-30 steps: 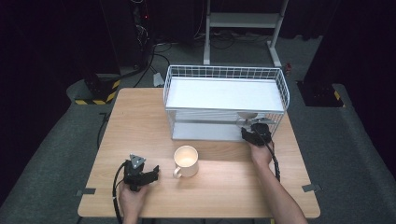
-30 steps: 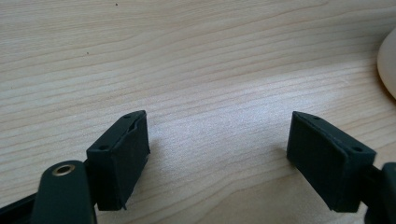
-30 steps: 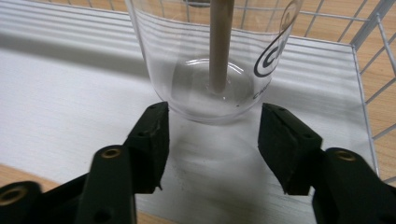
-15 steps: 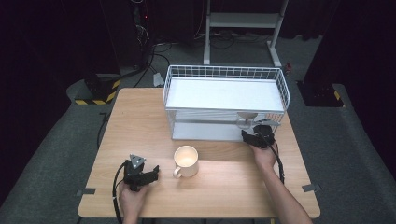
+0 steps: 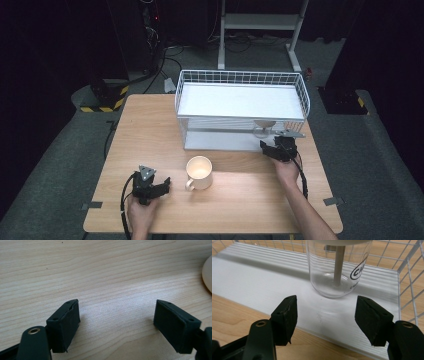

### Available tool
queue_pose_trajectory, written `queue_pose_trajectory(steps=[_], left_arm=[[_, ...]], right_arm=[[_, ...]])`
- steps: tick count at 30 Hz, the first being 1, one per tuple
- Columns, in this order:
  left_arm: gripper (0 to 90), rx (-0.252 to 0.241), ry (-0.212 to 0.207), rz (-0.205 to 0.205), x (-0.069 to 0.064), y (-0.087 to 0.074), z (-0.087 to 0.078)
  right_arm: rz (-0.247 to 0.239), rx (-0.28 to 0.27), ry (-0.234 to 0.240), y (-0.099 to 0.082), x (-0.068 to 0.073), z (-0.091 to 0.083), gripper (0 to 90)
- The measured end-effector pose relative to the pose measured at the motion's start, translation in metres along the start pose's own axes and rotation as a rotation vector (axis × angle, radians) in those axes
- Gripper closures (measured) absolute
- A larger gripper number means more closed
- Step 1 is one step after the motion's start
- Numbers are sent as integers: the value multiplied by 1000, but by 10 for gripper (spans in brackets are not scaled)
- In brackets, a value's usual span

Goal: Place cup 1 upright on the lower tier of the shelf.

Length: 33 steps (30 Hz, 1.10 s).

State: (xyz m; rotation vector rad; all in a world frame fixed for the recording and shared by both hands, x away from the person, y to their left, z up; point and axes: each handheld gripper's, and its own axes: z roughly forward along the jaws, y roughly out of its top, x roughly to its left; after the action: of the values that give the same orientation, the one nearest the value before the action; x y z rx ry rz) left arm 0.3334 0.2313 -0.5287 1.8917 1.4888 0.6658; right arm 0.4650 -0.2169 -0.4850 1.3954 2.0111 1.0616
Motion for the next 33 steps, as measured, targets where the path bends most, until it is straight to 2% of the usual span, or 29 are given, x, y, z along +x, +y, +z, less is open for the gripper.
queue_pose_trajectory(steps=[6, 17, 33], left_arm=[[211, 3, 0, 5, 0, 0, 0], [212, 3, 0, 5, 0, 0, 0], [212, -1, 1, 1, 0, 0, 0]], right_arm=[[17, -19, 22, -2, -1, -9, 343], [-3, -33, 59, -6, 0, -21, 331], [-1, -46, 88, -19, 1, -39, 326]])
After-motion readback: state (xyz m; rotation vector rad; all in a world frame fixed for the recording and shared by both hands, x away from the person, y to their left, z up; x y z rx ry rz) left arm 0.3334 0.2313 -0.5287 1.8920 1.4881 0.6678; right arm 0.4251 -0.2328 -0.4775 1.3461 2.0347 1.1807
